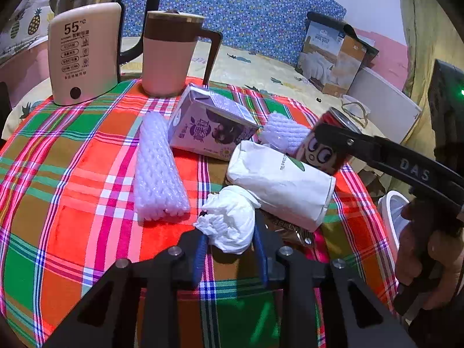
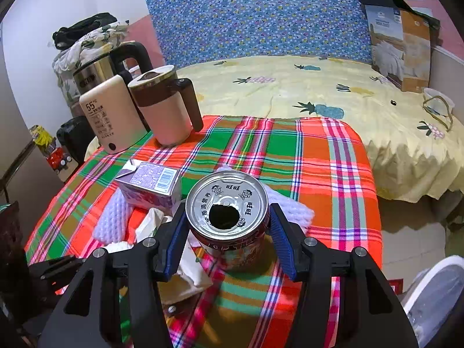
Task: Collect trash
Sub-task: 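Close the right tool on the red can while the left grasps the crumpled tissue, then carry the red can and tissue over the white bin with both tools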
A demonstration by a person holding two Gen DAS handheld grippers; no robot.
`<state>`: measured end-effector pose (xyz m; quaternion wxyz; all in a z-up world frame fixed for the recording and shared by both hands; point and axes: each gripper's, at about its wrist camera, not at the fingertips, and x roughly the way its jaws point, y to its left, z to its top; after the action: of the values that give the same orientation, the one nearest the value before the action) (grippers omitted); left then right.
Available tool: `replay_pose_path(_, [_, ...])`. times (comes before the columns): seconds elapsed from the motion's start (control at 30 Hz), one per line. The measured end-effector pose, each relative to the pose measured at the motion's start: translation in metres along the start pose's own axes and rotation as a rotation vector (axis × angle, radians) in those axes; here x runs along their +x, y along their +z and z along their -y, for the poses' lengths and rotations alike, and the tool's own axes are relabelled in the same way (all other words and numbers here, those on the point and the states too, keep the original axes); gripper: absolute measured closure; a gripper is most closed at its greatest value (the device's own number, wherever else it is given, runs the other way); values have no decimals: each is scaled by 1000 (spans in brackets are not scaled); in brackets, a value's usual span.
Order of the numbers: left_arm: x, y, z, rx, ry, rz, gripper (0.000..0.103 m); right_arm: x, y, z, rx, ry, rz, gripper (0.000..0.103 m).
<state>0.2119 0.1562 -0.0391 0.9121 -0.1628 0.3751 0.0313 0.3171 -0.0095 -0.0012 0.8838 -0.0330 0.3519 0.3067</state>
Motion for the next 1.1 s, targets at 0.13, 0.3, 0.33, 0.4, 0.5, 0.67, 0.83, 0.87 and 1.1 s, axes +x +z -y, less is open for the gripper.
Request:
replay_pose_path(0.13, [-8, -4, 1, -6, 11, 16, 75, -12, -3, 0, 11, 7, 13, 47])
replay_pose_path(0.3, [-22, -11, 5, -4, 14, 25, 75, -32, -14, -2, 21, 14, 23, 47])
replay_pose_path(0.33, [-25, -13, 7, -1, 15, 27, 75, -36, -16, -2, 21, 15, 25, 47])
replay_pose_path(0.4, [-32, -16, 12, 9, 15, 34, 75, -45, -22, -3, 19, 15, 27, 47])
replay_pose_path(0.5, [-44, -21, 21, 21, 10, 40, 75, -57, -32, -5, 20, 14, 27, 47])
replay_pose_path(0.67, [-61, -31, 38, 46, 0, 48, 75, -76, -48, -4, 38, 12, 25, 47])
replay_pose_path(0.83, [-78, -43, 58, 73, -21, 56, 75, -98, -64, 2, 65, 6, 41, 47])
replay_pose_path(0.87, [-80, -45, 62, 79, -27, 54, 75, -102, -67, 4, 73, 6, 44, 47])
replay_pose_path(1.1, [-90, -61, 96, 132, -64, 43, 75, -124, -85, 13, 111, -15, 62, 47])
